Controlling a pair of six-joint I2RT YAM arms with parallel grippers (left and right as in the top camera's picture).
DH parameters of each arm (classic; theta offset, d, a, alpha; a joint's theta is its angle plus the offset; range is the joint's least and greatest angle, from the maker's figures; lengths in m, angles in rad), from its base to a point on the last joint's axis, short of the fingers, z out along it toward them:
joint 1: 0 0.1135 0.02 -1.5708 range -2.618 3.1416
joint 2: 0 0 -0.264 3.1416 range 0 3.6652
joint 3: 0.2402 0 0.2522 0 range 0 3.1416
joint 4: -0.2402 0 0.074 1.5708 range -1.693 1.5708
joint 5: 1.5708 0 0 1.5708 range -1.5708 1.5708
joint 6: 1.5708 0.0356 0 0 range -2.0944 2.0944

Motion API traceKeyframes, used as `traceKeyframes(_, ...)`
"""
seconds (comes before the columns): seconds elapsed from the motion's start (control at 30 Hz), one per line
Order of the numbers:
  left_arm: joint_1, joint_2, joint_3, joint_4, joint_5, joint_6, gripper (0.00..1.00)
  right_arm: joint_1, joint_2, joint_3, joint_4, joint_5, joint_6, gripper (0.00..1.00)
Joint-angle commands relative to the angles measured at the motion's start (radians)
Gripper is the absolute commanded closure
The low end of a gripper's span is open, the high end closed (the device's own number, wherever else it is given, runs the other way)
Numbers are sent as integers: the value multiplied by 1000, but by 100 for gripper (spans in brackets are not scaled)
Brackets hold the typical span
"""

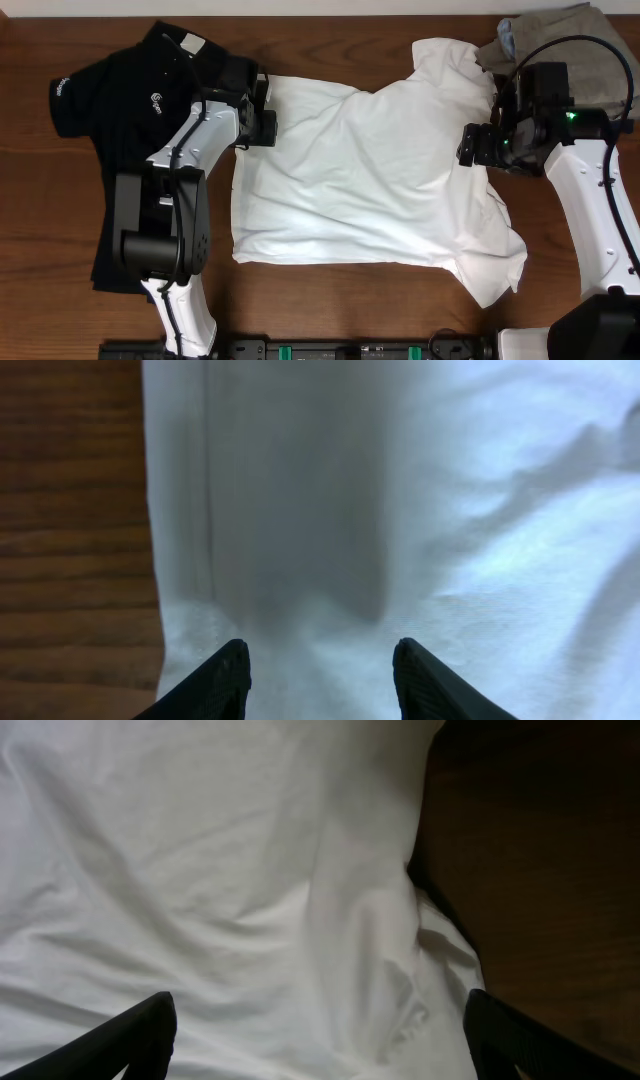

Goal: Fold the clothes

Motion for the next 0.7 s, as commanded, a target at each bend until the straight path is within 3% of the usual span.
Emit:
traceKeyframes(0.0, 3, 42, -13, 0, 16, -15, 52, 11, 5, 16, 3, -8, -15, 10)
traceKeyframes(0.23, 3, 90, -13, -2, -74, -7, 50, 11, 5, 16, 1, -8, -15, 10)
traceKeyframes(0.47, 12, 142, -13, 5, -344, 5, 50, 11, 5, 16, 1, -8, -16, 9)
traceKeyframes(0.67, 58, 167, -13, 26, -374, 19, 50, 11, 5, 16, 2, -8, -23, 9)
